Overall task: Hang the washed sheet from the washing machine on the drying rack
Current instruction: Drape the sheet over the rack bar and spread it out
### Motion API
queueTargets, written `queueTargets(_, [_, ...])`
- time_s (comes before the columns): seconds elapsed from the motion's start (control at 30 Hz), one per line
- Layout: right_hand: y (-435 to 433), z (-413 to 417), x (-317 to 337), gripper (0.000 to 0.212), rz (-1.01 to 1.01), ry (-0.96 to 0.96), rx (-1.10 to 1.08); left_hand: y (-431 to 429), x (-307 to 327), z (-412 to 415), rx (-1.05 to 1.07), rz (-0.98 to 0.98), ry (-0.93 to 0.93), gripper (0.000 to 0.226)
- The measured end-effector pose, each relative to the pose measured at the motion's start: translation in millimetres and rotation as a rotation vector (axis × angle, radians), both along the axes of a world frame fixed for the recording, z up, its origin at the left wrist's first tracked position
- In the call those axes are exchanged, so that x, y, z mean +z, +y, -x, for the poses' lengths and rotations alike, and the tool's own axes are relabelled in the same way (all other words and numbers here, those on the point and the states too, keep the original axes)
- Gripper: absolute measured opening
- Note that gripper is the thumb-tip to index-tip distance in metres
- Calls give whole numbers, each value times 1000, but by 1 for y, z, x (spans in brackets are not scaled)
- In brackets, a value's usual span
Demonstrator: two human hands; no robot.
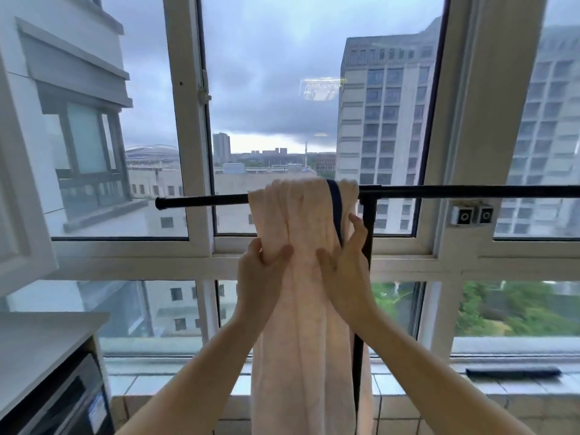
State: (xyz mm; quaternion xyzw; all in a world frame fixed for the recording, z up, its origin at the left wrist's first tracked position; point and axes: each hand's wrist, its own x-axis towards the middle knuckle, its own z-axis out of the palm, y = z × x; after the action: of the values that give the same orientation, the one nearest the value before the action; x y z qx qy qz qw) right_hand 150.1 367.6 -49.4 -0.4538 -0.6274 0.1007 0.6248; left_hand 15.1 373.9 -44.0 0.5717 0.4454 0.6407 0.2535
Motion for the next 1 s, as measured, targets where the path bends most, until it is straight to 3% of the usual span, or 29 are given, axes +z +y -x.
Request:
queueTargets(0.1, [-12,1,9,57,-78,-81,-57,-9,8,3,44,-145,-58,13])
queueTargets(0.2, [-18,-4,31,51,-217,-207,-213,-11,28,8,75,-298,14,11])
queueTargets(0.33, [-11,-10,77,41,-237,-264,-318,-2,73,9,101,-416,99,10])
queueTargets(0.5, [9,-20,124,28,-230,-353,-374,28,122,3,149,-451,198,15])
queueTargets(0.67, [35,-30,125,21,-195,-572,-529,52,120,2,371,-358,535,33])
queueTargets(0.83, [32,-31,101,32,-103,-680,-599,48,82,18,459,-344,671,49])
queueTargets(1.0, [15,2,79,59,14,-569,-594,34,48,20,205,-475,585,56])
